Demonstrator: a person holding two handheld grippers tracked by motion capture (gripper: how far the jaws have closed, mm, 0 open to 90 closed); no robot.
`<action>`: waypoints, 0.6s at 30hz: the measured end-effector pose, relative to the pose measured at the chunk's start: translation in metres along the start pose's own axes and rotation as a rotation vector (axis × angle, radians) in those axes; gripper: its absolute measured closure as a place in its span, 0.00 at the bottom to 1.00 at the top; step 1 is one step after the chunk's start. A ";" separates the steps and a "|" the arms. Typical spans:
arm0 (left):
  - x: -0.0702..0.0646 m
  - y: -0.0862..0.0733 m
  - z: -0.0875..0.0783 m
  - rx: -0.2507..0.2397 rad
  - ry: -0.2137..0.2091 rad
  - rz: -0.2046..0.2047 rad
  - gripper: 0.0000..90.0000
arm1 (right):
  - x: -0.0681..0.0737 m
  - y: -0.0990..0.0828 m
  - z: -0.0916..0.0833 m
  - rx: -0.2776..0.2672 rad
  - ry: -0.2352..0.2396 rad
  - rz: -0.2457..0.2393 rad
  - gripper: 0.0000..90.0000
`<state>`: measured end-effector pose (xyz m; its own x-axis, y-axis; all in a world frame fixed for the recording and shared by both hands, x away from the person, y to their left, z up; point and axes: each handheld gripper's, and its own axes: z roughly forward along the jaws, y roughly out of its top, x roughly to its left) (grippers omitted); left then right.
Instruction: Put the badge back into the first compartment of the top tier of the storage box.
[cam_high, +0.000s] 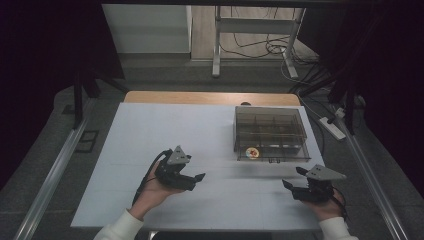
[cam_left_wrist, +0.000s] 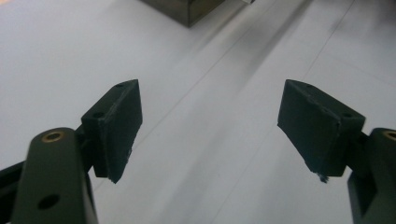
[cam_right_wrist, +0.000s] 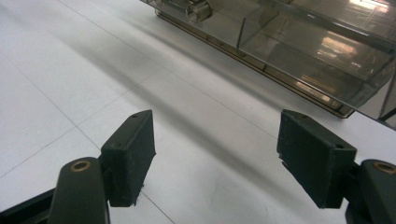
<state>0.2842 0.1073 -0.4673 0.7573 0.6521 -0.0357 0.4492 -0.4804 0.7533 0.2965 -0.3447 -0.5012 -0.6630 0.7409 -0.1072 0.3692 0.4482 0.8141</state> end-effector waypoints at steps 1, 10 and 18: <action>0.001 -0.003 -0.002 0.003 0.006 0.000 0.25 | 0.000 0.000 0.000 0.000 0.000 0.000 0.30; 0.006 -0.035 -0.022 -0.009 0.058 -0.041 0.25 | 0.000 0.000 0.001 -0.005 0.001 -0.007 0.30; 0.010 -0.052 -0.033 -0.017 0.086 -0.077 0.25 | 0.001 0.000 -0.001 -0.020 -0.003 -0.007 0.30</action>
<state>0.2528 0.1586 -0.4853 0.6772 0.7349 -0.0381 0.4957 -0.4172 0.7617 0.2958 -0.3443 -0.5007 -0.6634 0.7394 -0.1148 0.3515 0.4434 0.8245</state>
